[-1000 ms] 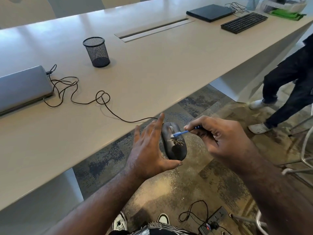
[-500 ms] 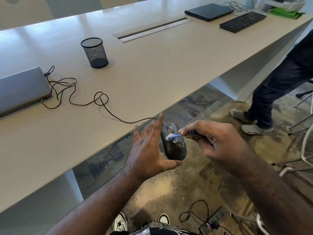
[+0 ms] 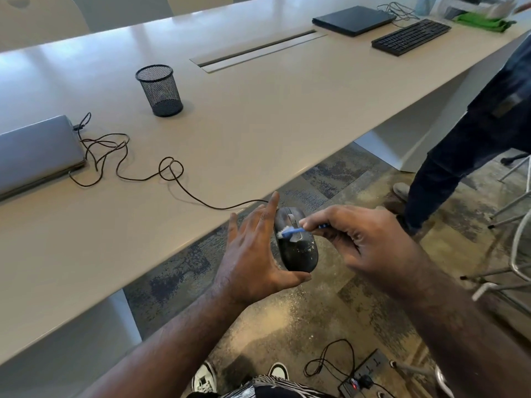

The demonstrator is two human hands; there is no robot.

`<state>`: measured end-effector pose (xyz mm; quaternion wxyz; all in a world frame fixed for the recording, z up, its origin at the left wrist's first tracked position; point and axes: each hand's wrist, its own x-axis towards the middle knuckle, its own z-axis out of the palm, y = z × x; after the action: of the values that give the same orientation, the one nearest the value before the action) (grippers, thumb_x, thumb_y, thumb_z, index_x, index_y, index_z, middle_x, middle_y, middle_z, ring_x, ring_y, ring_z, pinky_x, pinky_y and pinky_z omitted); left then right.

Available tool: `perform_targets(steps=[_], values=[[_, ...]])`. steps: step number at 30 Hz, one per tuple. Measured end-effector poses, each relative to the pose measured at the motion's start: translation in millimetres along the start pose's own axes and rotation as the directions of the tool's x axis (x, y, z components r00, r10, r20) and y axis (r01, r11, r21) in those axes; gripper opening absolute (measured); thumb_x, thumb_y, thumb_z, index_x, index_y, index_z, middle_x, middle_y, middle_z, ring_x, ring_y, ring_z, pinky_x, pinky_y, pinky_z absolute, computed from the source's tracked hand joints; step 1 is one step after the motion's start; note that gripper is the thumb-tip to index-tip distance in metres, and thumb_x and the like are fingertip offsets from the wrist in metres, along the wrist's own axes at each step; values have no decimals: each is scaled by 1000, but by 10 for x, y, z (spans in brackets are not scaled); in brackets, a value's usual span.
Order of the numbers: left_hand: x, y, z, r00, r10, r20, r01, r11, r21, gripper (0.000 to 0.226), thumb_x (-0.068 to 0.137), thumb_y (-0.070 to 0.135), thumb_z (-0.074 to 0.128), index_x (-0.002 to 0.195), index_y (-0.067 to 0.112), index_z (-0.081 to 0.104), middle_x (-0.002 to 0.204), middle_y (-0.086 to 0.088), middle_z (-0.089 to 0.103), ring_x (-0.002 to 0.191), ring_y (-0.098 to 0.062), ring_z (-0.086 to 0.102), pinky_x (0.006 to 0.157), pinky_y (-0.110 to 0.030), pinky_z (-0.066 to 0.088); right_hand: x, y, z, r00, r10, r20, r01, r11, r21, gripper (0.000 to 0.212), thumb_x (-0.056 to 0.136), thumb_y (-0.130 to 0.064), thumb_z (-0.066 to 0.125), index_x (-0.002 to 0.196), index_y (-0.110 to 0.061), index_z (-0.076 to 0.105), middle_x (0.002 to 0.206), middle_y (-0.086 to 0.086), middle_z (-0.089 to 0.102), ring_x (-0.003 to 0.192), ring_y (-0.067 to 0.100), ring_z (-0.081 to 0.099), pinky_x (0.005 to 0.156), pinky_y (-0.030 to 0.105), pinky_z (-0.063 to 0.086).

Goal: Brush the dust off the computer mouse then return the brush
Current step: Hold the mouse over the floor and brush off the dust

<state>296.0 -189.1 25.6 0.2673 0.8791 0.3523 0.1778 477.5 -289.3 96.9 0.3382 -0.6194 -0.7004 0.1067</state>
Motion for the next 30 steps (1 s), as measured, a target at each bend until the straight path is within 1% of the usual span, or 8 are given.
perform_targets(steps=[6, 10, 13, 16, 20, 23, 27, 30], values=[[-1, -60, -28, 1000, -17, -8, 17, 1000, 0, 140, 56, 76, 73, 153, 34, -18, 159, 4, 24, 147, -7, 14, 121, -55, -5, -38, 17, -146, 998, 9, 55, -8, 999, -36, 24, 84, -6, 72, 100, -24, 72, 91, -17, 72, 80, -3, 66, 68, 15, 54], [-5, -88, -39, 1000, -20, -17, 19, 1000, -18, 138, 56, 78, 72, 152, 36, -19, 158, 5, 26, 147, -7, 15, 121, -55, -4, -70, 55, -200, 996, 47, -74, -50, 998, -39, 18, 86, -7, 70, 100, -18, 75, 83, -14, 69, 72, -8, 61, 57, 2, 42], [0, -81, -37, 1000, -21, -20, 20, 999, -36, 138, 56, 77, 71, 153, 35, -17, 157, 6, 27, 146, -7, 16, 121, -55, -4, -75, 82, -158, 985, 69, -160, -70, 998, 2, 20, 87, -9, 68, 105, -18, 74, 92, -9, 74, 80, 0, 68, 65, 14, 55], [9, -73, -36, 999, -23, -37, 21, 998, -55, 138, 55, 77, 72, 154, 34, -14, 155, 6, 30, 146, -7, 18, 121, -54, -4, -81, 80, -88, 988, 74, -134, -71, 997, 32, 20, 89, -11, 68, 107, -19, 73, 98, -8, 76, 89, 5, 72, 74, 28, 61], [16, -100, -54, 998, -35, -48, 33, 998, -48, 139, 54, 79, 72, 154, 33, -14, 153, 7, 33, 145, -9, 21, 121, -55, -3, -111, 85, -94, 996, 70, -60, -70, 997, -8, 17, 88, -8, 71, 101, -18, 74, 85, -13, 71, 70, -4, 62, 58, 7, 46], [2, -118, -57, 998, -40, -44, 37, 998, -50, 139, 54, 80, 71, 154, 35, -14, 154, 7, 32, 145, -9, 21, 121, -55, -3, -126, 81, -139, 993, 80, -88, -82, 997, -18, 17, 87, -6, 70, 99, -17, 74, 81, -17, 67, 66, -2, 60, 53, 5, 42], [-3, -88, -44, 999, -26, -45, 24, 998, -61, 137, 55, 78, 72, 153, 37, -15, 153, 8, 33, 144, -8, 22, 121, -53, -5, -101, 105, -116, 975, 84, -204, -82, 996, 21, 17, 89, -11, 67, 103, -21, 73, 89, -7, 75, 72, 13, 71, 57, 32, 58], [-1, -71, -36, 999, -15, -47, 12, 998, -65, 137, 55, 76, 73, 153, 36, -14, 154, 7, 31, 145, -7, 20, 121, -54, -4, -77, 93, -62, 974, 78, -210, -69, 996, 51, 18, 90, -17, 65, 107, -21, 72, 97, -7, 77, 84, 12, 74, 67, 34, 62]])
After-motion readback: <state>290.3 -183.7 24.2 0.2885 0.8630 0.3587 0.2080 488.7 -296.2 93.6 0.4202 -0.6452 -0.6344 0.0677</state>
